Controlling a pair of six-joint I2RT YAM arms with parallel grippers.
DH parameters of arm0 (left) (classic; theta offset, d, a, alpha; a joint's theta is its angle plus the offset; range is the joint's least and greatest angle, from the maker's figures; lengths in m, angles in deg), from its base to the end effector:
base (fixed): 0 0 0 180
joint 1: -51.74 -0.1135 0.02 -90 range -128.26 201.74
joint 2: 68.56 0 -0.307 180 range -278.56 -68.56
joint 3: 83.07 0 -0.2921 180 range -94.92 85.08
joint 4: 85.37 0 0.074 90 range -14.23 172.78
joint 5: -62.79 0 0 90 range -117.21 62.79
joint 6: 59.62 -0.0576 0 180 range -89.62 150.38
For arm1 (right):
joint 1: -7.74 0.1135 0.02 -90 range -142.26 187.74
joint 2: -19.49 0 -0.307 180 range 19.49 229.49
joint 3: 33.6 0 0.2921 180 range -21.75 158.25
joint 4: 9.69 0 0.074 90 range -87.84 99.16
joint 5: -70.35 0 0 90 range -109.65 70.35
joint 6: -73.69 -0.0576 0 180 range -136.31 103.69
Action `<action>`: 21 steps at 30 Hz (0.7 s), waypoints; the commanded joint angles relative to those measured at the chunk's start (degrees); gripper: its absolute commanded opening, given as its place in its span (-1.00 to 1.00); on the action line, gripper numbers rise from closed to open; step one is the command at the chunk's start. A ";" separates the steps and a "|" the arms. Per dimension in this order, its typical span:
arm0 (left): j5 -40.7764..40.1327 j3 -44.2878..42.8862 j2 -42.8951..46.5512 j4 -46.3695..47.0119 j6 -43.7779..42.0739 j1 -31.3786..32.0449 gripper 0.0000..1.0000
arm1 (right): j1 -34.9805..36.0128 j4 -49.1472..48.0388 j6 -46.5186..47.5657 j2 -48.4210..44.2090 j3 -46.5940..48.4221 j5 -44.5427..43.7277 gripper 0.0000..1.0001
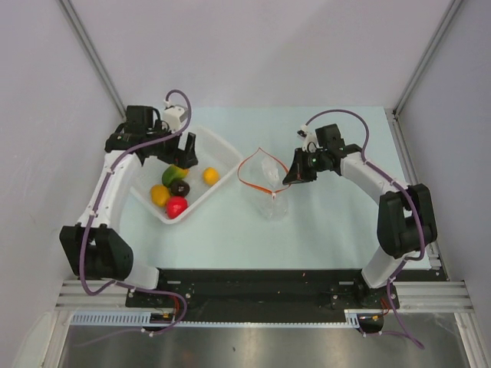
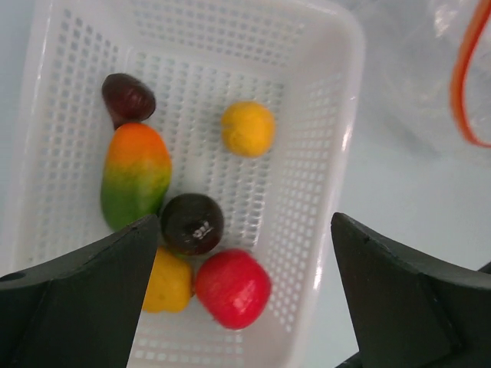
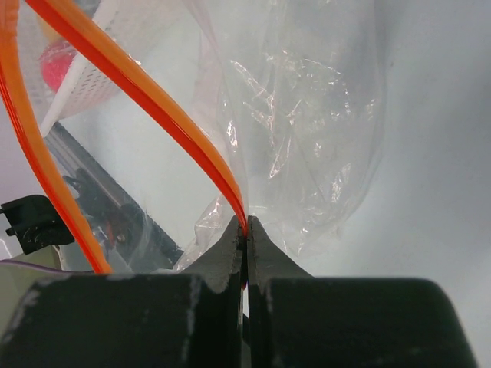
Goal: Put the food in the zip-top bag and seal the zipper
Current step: Pick up the fake fruit from the bin.
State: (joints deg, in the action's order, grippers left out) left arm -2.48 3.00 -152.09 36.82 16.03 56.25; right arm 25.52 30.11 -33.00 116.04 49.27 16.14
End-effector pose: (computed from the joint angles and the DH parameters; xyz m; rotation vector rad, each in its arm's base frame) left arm 0.3552 -0.0522 0.3783 0.5793 2.2702 -0.4318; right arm 0.3808 0.1575 0.2524 -0.2934 2.5258 1.0269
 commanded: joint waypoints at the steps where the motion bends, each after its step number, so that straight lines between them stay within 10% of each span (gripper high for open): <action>1: -2.41 2.62 -0.49 -3.88 -13.32 -4.32 0.93 | -0.11 -1.75 -1.07 1.00 1.93 0.68 -1.00; 10: -5.47 4.57 -6.81 14.82 -10.71 -6.98 0.69 | 0.06 -2.37 -1.42 1.62 1.49 1.12 -1.00; 21: -24.29 0.25 -23.17 14.31 -13.42 0.49 0.51 | -0.11 -2.37 -1.42 1.27 1.22 0.95 -1.00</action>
State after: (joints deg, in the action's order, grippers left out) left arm -20.06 5.25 -173.77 49.54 4.19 54.81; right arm 25.52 29.17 -34.09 117.42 49.27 16.42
